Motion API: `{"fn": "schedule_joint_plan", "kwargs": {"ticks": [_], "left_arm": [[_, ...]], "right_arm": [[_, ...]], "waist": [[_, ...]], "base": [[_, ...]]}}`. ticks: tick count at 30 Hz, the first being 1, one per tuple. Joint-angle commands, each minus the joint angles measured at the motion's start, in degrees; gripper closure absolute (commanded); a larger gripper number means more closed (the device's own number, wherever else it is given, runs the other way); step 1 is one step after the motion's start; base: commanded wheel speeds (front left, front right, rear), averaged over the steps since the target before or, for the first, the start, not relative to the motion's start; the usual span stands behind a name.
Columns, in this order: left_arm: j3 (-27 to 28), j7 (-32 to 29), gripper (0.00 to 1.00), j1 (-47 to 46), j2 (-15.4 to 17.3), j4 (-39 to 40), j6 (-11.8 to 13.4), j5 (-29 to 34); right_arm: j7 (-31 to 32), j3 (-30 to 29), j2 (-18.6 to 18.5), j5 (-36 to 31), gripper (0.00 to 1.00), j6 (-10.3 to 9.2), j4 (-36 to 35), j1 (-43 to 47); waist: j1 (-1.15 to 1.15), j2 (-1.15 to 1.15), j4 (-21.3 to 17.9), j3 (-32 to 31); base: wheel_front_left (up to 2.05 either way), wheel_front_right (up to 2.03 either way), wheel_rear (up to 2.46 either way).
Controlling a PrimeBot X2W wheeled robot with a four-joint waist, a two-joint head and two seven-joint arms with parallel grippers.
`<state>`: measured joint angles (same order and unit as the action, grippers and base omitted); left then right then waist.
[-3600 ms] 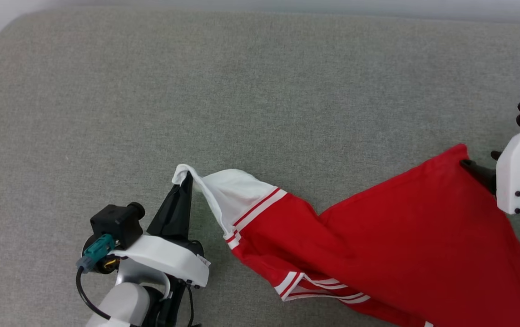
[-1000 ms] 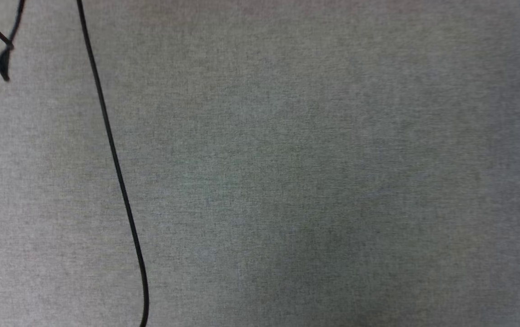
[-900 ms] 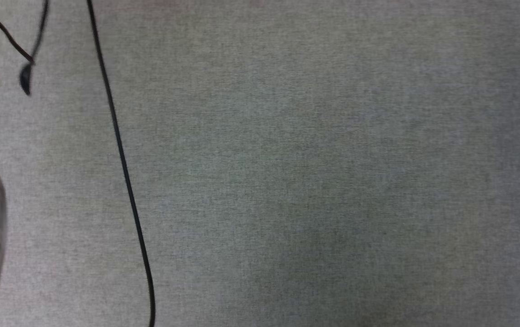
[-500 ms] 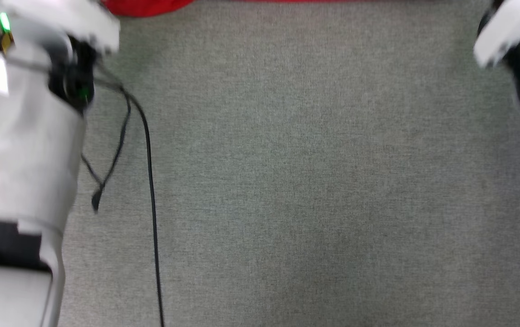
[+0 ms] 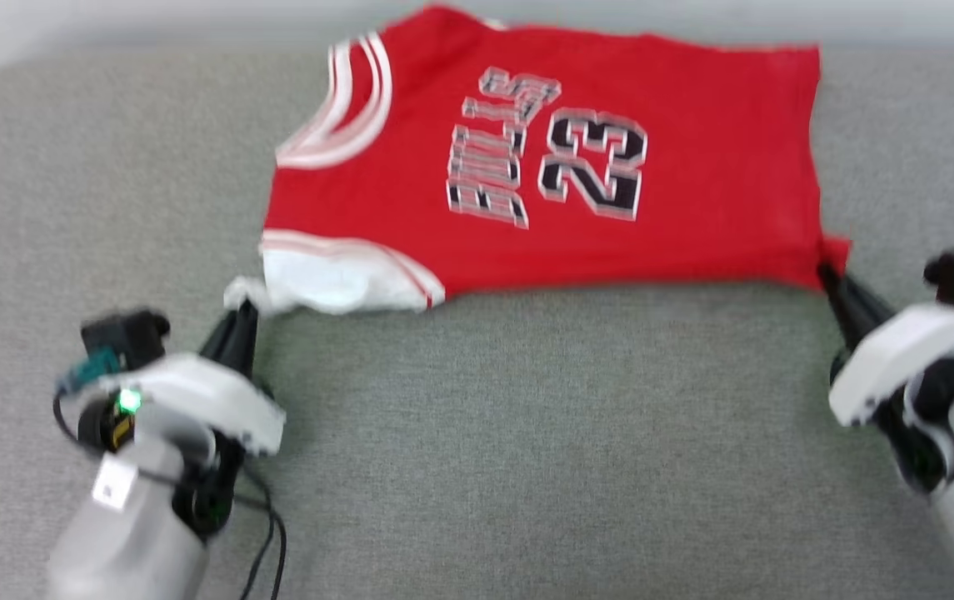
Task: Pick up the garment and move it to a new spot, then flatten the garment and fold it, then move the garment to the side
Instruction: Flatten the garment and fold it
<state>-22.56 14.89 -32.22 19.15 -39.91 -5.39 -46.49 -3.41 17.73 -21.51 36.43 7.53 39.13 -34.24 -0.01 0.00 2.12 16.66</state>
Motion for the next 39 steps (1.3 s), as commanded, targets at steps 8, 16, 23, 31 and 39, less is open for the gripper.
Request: {"fn": "schedule_joint_plan", "kwargs": {"ticks": [8, 16, 23, 31, 39], "left_arm": [[1.2, -3.2, 1.00, 19.6, 3.6, 14.3, 8.2, -2.4], [2.7, -9.0, 1.00, 36.7, 6.7, 31.6, 18.4, -5.0], [4.1, -12.6, 1.00, 47.1, 9.3, 43.6, 25.2, -6.6], [3.8, -14.7, 1.00, 44.5, 11.4, 51.6, 26.4, -5.0], [2.7, -14.5, 1.00, 30.4, 9.5, 46.5, 21.8, -3.5]], "right_arm": [[3.9, -4.4, 0.9, -1.5, 1.00, -0.08, -9.2, 18.5], [9.5, -12.0, 5.9, -6.0, 1.00, -0.08, -20.9, 36.2], [16.1, -18.2, 10.7, -10.7, 1.00, -0.08, -31.9, 46.6], [21.1, -20.2, 12.2, -14.5, 1.00, -0.07, -38.4, 46.9], [23.3, -19.0, 10.8, -17.4, 1.00, -0.07, -38.2, 38.3]], "waist": [[0.01, 0.00, 0.4, -10.8], [0.01, 0.00, 1.1, -16.1], [0.01, 0.00, 1.2, -18.1], [0.01, 0.00, 0.8, -17.5], [0.01, 0.00, -0.1, -11.9]], "base": [[0.00, 0.00, 0.00], [0.00, 0.00, 0.00], [0.00, 0.00, 0.00], [0.00, 0.00, 0.00], [0.00, 0.00, 0.00]]}}
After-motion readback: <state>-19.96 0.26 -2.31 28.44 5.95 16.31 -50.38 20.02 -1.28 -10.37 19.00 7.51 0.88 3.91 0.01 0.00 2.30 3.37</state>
